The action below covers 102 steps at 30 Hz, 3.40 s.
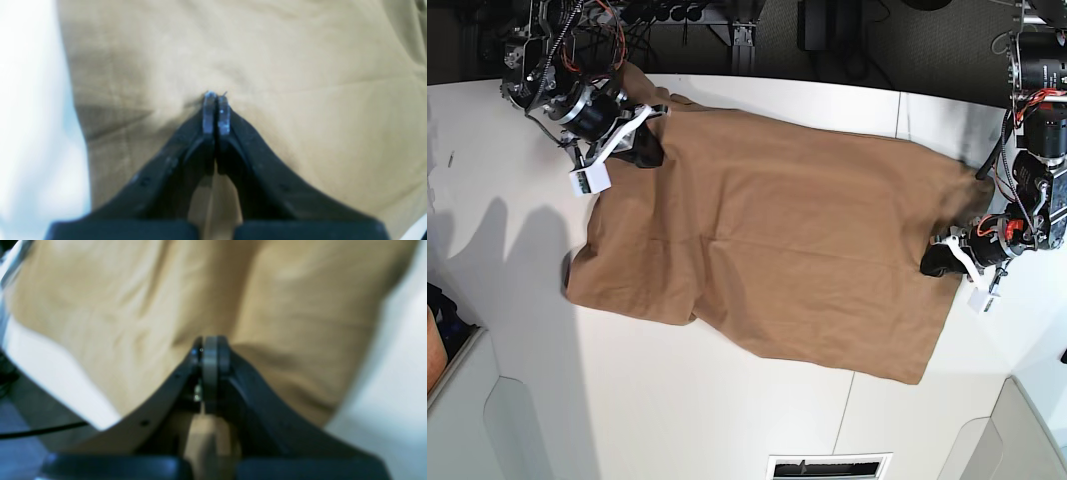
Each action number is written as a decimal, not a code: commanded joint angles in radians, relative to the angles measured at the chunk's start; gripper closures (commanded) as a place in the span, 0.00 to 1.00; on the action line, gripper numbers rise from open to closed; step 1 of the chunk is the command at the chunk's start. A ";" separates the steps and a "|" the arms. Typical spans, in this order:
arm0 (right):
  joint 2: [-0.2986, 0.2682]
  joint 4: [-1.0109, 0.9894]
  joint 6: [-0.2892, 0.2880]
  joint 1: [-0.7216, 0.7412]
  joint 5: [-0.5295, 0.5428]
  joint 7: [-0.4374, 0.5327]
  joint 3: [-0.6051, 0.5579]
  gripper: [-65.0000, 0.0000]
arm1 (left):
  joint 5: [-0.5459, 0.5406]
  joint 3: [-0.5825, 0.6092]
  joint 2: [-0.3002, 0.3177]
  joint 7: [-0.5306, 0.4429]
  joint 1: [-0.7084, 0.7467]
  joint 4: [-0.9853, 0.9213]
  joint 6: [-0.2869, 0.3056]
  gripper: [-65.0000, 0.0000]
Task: Layout the t-shirt on the table in an organized manner, then fold the t-shirt properly
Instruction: 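Release the shirt and regrasp its edges with both grippers, then pull the shirt edges with both grippers to spread it, then move both grippers inward and grasp the shirt near its middle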
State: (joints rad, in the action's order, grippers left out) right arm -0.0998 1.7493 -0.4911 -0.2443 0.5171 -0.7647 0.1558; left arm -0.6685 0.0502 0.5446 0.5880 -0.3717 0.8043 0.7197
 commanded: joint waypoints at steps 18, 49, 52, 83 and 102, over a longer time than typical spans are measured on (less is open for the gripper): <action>0.027 0.018 0.024 0.276 -0.171 0.137 0.084 1.00 | -0.594 0.103 0.068 0.523 -0.097 0.145 -0.022 0.80; 0.068 -0.109 -0.048 0.141 0.044 0.021 -0.041 1.00 | 0.113 0.225 0.026 0.088 -0.113 0.144 -0.022 0.80; 0.068 -0.079 -0.047 0.119 0.044 0.021 -0.094 1.00 | 0.113 0.225 0.021 0.088 -0.138 0.144 -0.022 0.80; 0.031 0.019 0.148 0.301 -0.521 0.089 -0.226 1.00 | -0.270 0.224 0.175 0.318 -0.007 0.335 -0.022 0.80; -0.082 -0.116 0.121 0.197 -0.401 0.058 -0.309 1.00 | 0.058 0.224 0.109 0.147 0.154 0.286 -0.022 0.80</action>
State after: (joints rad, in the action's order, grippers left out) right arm -0.1799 1.6264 -0.3653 -0.0463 0.1158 -0.6762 -0.1501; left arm -0.6918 0.2684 0.6464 0.6670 -0.2195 1.0988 0.7315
